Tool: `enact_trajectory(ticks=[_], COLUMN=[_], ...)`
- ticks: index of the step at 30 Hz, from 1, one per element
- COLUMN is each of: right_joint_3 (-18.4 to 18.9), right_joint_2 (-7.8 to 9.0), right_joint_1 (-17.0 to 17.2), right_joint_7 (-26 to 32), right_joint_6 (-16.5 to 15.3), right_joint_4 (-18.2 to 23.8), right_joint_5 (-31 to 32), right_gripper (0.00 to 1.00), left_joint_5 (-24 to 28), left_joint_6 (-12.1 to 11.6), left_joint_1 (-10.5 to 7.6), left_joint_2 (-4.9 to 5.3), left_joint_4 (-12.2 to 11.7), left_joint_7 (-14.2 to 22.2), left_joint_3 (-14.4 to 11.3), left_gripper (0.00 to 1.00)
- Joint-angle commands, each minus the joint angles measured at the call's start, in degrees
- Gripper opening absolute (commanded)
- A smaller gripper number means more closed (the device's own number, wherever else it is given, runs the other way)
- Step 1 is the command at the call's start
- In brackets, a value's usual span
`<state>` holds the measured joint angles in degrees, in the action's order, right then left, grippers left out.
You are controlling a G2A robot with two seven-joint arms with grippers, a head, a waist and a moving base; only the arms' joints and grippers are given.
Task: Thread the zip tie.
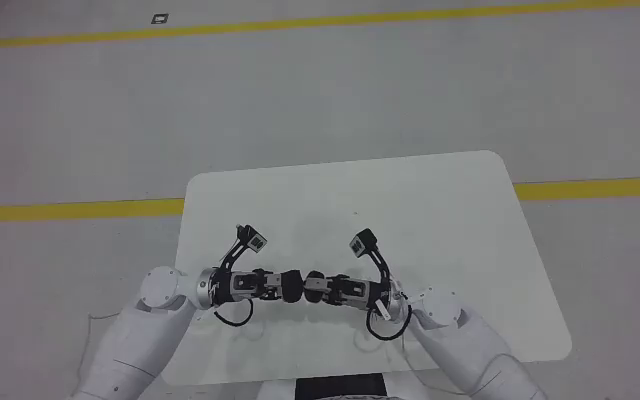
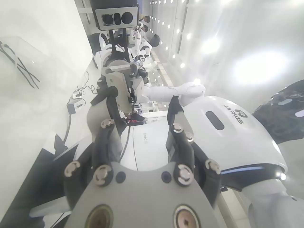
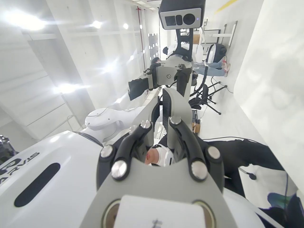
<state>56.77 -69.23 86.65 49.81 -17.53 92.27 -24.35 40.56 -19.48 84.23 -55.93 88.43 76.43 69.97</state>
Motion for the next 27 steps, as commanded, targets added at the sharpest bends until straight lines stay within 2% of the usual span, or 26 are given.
enact_trajectory(ticks=[1,7,21,27], right_joint_3=[0.17,0.54,0.72,0.53], right_joint_2=[0.14,0.48,1.07,1.22], right_joint_1=[0.07,0.37,0.71,0.60], right_joint_7=[-0.24,-1.21,-1.74,-1.77], right_joint_6=[0.50,1.71,2.99,3.08], right_joint_4=[0.14,0.56,1.36,1.34], right_joint_5=[0.83,2.60,4.09,4.13], right_gripper=[0.00,0.00,0.00,0.00], left_joint_5=[-0.31,-1.21,-2.56,-2.72], left_joint_6=[0.00,0.00,0.00,0.00], left_joint_1=[-0.03,-0.13,-0.19,-0.30], left_joint_2=[-0.01,0.00,0.16,0.23], left_joint_4=[-0.03,-0.18,-0.16,-0.23], left_joint_7=[-0.06,-0.47,-1.37,-1.57], left_joint_3=[-0.05,-0.31,-0.61,-0.84], left_gripper=[0.42,0.35,0.27,0.27])
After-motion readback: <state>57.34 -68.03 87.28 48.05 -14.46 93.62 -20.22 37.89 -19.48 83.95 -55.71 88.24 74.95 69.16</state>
